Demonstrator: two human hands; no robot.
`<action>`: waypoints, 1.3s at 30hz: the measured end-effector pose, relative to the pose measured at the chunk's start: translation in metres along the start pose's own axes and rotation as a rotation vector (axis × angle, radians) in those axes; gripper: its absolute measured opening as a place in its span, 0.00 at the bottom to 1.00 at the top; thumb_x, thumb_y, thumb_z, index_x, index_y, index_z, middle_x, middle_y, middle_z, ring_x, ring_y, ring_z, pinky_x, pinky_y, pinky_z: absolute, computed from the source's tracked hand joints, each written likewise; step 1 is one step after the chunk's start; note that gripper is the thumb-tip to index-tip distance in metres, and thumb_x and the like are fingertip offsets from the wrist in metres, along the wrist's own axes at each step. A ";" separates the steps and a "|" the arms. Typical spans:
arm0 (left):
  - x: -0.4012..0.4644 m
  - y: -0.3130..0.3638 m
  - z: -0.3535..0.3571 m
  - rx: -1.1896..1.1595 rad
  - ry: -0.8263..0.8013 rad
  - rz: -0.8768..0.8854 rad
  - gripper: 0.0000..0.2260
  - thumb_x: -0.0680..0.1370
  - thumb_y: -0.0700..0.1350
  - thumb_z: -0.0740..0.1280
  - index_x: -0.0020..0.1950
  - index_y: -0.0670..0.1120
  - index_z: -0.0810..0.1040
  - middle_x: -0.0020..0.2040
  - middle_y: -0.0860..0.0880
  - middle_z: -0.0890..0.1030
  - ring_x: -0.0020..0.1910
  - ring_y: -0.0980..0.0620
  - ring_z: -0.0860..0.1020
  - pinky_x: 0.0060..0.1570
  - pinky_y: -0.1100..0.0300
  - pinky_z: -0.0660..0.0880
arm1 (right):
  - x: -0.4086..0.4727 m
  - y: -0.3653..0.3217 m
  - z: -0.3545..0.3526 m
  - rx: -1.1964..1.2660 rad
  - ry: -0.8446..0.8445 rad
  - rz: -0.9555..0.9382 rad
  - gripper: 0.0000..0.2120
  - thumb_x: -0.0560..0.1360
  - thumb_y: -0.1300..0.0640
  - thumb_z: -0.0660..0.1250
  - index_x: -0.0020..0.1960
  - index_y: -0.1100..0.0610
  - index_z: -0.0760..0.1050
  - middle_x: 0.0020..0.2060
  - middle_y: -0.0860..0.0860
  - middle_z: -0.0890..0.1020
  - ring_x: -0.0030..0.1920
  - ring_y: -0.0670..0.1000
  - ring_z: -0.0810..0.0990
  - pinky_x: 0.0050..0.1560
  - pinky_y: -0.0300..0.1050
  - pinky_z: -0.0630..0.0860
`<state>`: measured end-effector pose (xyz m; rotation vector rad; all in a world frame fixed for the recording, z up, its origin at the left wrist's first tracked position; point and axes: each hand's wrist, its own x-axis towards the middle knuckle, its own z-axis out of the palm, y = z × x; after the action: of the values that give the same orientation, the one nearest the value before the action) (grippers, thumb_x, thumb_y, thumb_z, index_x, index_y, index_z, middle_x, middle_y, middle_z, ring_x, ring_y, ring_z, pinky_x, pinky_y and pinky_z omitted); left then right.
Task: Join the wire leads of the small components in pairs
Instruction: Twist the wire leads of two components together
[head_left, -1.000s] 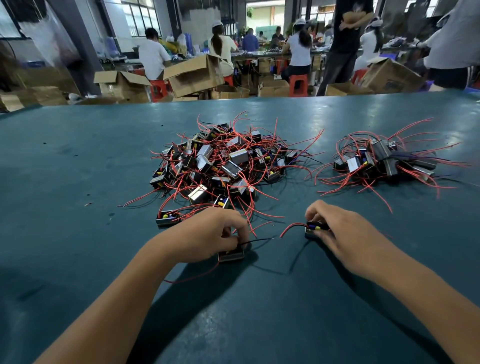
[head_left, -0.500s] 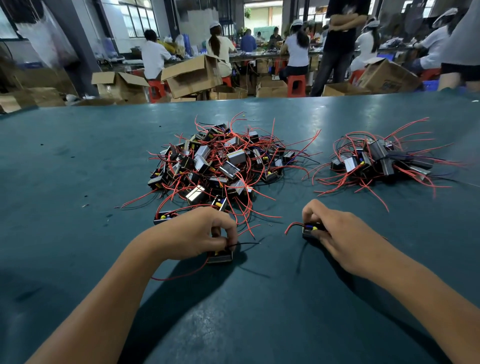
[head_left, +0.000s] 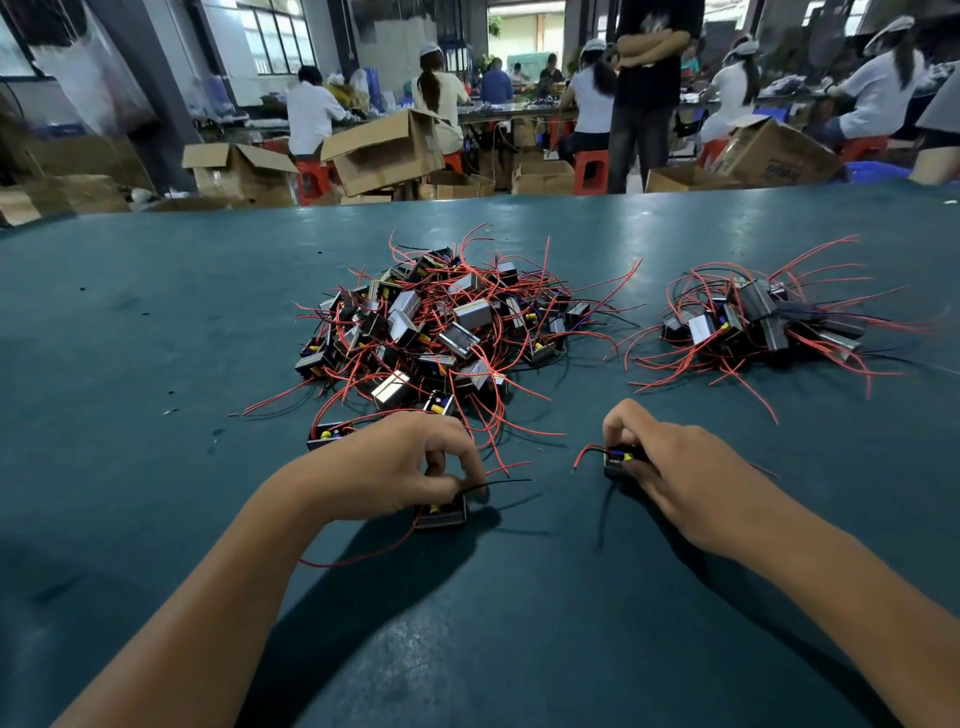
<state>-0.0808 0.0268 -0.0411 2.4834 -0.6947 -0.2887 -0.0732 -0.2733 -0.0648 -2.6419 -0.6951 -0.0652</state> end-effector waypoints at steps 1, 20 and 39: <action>0.000 0.001 0.000 -0.010 0.010 0.011 0.09 0.78 0.43 0.71 0.48 0.59 0.83 0.50 0.59 0.77 0.40 0.56 0.75 0.41 0.70 0.69 | 0.000 0.000 0.000 -0.004 -0.003 -0.001 0.14 0.80 0.60 0.63 0.51 0.45 0.59 0.42 0.47 0.80 0.42 0.55 0.75 0.46 0.55 0.75; 0.013 0.058 0.037 0.055 0.319 0.310 0.12 0.77 0.55 0.72 0.56 0.51 0.83 0.46 0.55 0.79 0.43 0.61 0.72 0.44 0.64 0.70 | 0.001 -0.006 0.003 -0.108 -0.047 -0.074 0.14 0.80 0.59 0.61 0.61 0.48 0.62 0.57 0.43 0.81 0.54 0.55 0.79 0.53 0.51 0.73; 0.015 0.048 0.036 -0.356 0.208 0.127 0.05 0.79 0.40 0.69 0.48 0.47 0.84 0.38 0.58 0.82 0.34 0.65 0.74 0.37 0.74 0.67 | -0.002 -0.005 -0.003 -0.011 0.087 -0.298 0.11 0.75 0.51 0.71 0.55 0.50 0.72 0.52 0.46 0.80 0.54 0.50 0.77 0.58 0.45 0.69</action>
<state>-0.1001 -0.0314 -0.0453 2.0855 -0.6478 -0.0937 -0.0773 -0.2709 -0.0607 -2.5082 -1.0536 -0.2667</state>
